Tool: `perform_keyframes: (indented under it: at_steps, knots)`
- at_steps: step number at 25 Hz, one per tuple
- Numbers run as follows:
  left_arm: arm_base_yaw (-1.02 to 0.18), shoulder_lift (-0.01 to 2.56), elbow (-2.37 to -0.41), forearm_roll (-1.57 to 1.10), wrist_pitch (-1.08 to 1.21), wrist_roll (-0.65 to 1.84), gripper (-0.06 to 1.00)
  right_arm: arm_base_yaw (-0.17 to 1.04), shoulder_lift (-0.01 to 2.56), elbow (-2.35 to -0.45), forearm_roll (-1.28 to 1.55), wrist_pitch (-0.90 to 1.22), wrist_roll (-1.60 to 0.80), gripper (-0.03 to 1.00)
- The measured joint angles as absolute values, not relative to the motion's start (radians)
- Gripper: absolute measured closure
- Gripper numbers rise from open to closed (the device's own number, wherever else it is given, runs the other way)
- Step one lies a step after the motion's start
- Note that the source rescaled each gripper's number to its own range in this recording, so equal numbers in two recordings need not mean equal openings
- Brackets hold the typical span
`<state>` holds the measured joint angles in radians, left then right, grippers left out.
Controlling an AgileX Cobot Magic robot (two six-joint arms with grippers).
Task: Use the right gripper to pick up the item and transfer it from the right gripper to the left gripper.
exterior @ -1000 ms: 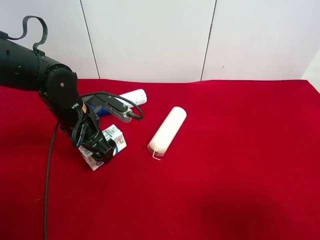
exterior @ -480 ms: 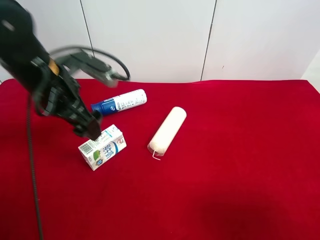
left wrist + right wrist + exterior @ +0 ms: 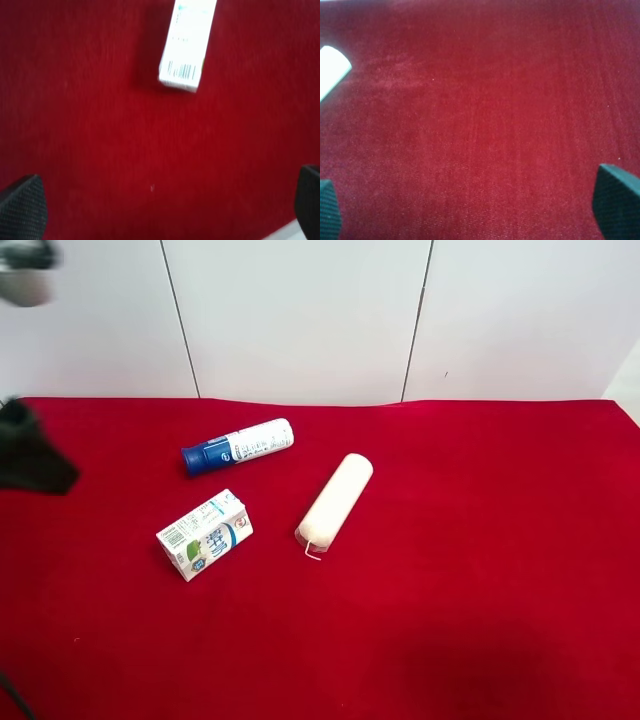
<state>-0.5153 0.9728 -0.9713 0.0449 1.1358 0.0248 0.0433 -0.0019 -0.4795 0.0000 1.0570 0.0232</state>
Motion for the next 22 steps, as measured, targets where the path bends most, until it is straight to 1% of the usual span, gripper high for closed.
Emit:
perform_keyframes:
  at_steps: [10, 17, 22]
  knots:
    - [-0.515, 0.534, -0.734, 0.045, 1.167, 0.021, -0.05, 0.043, -0.002, -0.479, 0.0, 1.057, 0.023, -0.03]
    - [-0.515, 0.259, -0.629, 0.0, 1.184, 0.018, -0.05, 0.043, -0.002, -0.479, 0.0, 1.057, 0.023, -0.03]
    - [-0.515, 0.112, -0.562, -0.013, 1.19, 0.006, -0.05, 0.043, -0.002, -0.479, 0.0, 1.057, 0.023, -0.03]
